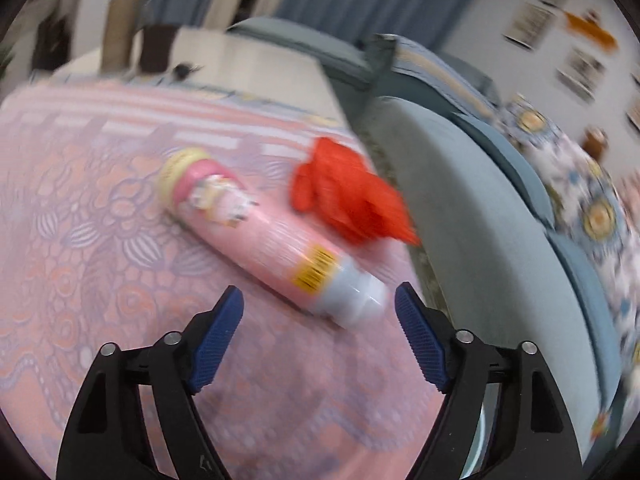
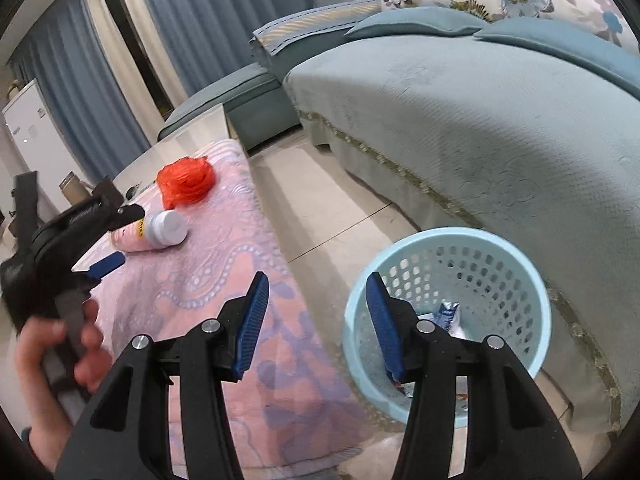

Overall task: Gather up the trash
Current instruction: 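Grasp the pink drink bottle with the left tool while the right tool grasps the red bag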

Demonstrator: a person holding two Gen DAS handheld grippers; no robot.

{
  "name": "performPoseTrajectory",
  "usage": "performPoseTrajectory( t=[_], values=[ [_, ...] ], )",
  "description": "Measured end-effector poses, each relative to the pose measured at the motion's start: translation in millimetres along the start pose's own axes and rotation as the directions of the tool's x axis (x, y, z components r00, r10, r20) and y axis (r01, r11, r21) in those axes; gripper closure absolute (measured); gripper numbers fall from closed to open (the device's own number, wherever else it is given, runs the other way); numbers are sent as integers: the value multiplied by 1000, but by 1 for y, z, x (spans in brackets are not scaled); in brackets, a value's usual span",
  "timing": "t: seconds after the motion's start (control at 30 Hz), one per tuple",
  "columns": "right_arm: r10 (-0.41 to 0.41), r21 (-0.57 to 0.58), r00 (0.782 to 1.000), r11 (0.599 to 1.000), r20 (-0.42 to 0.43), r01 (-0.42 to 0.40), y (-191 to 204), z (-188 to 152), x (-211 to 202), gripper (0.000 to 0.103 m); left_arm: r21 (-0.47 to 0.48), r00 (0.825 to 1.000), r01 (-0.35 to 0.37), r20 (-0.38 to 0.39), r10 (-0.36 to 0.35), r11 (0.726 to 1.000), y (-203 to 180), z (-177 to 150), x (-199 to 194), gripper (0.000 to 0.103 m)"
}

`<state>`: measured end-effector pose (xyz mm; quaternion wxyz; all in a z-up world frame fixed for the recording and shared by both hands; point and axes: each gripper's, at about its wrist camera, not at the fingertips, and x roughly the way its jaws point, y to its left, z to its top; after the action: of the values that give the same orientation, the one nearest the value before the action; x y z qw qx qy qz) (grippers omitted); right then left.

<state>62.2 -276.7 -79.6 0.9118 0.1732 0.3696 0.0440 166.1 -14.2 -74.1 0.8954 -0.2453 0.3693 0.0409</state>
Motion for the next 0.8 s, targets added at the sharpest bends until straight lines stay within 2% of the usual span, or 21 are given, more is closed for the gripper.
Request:
performPoseTrajectory(
  t=[0.1,0.2,0.27,0.4,0.47,0.53,0.6,0.67,0.8],
  values=[
    [5,3,1000,1000,-10,-5,0,-2,5,56,-54,999,-27,-38,25,998,6,11,22,26],
    [2,5,1000,1000,-21,-2,-3,-6,10,56,-90,998,-45,-54,40,995,7,19,38,19],
    [-2,6,1000,1000,-28,2,-6,-8,13,56,-109,996,-71,-65,64,992,2,27,48,18],
    [-3,5,999,1000,-40,3,-5,-10,20,56,-92,986,-152,-81,145,984,-6,40,65,16],
    [-2,-5,999,1000,-44,1,-2,-10,22,56,-64,983,-161,-95,155,985,-8,46,73,18],
    [0,-16,999,1000,-46,-1,2,-11,23,56,-42,986,-133,-103,128,990,-6,48,74,28],
    [2,-25,999,1000,-45,-3,6,-11,23,56,-16,989,-82,-126,79,997,-1,47,70,42],
    [7,-36,999,999,-44,-9,11,-10,22,56,18,985,-41,-164,44,999,7,46,62,48],
    [31,-63,999,997,-29,-32,26,-3,16,56,90,970,41,-243,-18,995,30,46,48,50]
  ],
)
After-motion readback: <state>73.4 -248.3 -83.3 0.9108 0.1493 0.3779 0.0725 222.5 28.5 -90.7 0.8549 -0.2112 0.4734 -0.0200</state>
